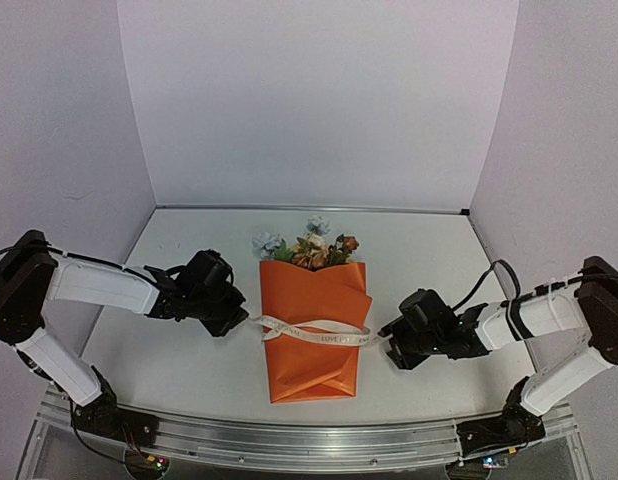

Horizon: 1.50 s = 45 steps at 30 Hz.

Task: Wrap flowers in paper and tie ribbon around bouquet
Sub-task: Tie the ribbon around the folded bouquet.

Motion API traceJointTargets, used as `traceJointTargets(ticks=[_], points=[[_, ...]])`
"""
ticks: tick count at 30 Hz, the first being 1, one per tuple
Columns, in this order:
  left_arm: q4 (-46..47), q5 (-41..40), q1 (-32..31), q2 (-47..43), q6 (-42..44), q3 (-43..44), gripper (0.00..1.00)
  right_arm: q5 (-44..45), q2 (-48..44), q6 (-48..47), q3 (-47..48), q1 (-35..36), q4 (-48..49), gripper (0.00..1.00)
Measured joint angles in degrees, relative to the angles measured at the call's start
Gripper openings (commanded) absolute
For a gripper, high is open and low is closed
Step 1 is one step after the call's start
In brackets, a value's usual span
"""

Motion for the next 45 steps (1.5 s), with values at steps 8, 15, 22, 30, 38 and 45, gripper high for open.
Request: traceJointTargets(ticks=[8,15,22,30,38,45], points=[[-1.37,-1.66,1.25,-3.88,2.99,-1.26,0.00,1.68,4.83,6.61,0.19,2.75,8.80,0.45],[-1.76,-2.32,1.84,-5.75,4.23,-3.01,0.00,3.25,6.89,12.29,-0.99,5.59,15.00,0.36],[-1.83,-2.89,2.26,-8.09,4.41,-5.61,0.00,4.84,9.67,14.63,-3.11,5.92,21.15,0.00],[-1.55,-4.29,5.21,-12.43,5.71,-9.57,0.00,7.40,8.96,10.83,-3.72,2.43,19.73,0.00],[-0.54,-4.13,9.59,-14.06,8.96,-16.90,0.00,13.49,3.23,-3.44,2.75,-2.13,0.19,0.00],[-0.42,-0.13,23.02,-16.60,16.50,-19.41,0.00,18.76,-6.49,-13.34,3.17,-8.53,-9.49,0.00]])
